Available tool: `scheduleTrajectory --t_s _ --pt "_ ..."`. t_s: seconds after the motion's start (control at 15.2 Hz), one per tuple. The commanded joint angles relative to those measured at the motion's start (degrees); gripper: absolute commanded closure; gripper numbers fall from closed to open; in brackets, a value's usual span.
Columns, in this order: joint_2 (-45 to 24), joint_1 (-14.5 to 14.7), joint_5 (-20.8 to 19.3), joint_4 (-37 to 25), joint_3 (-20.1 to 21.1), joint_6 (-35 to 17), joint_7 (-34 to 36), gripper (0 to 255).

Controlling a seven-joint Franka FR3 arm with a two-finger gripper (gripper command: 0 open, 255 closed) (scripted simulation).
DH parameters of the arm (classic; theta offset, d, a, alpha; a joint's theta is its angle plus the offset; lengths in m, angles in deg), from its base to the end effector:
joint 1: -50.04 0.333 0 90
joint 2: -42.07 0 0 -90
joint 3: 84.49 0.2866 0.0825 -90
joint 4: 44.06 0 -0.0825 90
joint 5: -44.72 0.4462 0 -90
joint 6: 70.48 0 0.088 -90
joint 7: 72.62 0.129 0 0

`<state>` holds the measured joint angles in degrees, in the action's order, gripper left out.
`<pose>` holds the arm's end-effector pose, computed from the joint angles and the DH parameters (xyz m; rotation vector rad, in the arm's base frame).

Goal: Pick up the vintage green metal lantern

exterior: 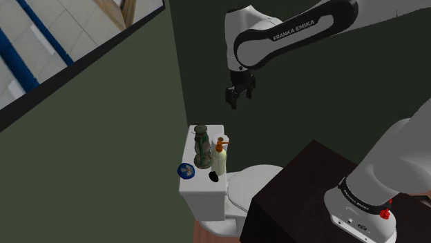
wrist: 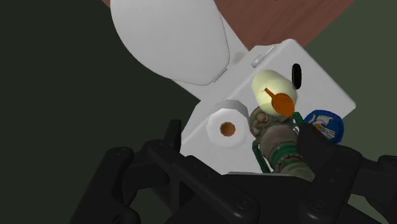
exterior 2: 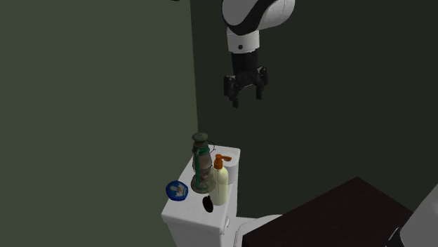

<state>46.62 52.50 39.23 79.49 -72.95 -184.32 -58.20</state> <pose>0.5511 0.1291 0.3442 3.0185 0.0515 -0.0971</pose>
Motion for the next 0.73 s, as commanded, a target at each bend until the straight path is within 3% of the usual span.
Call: scheduleTrajectory --t_s 0.0,0.66 --pt "-4.02 0.26 -0.70 -2.46 0.48 -0.95 1.50 0" --pt "-27.00 3.93 -5.11 -20.80 1.30 -2.56 8.96 0"
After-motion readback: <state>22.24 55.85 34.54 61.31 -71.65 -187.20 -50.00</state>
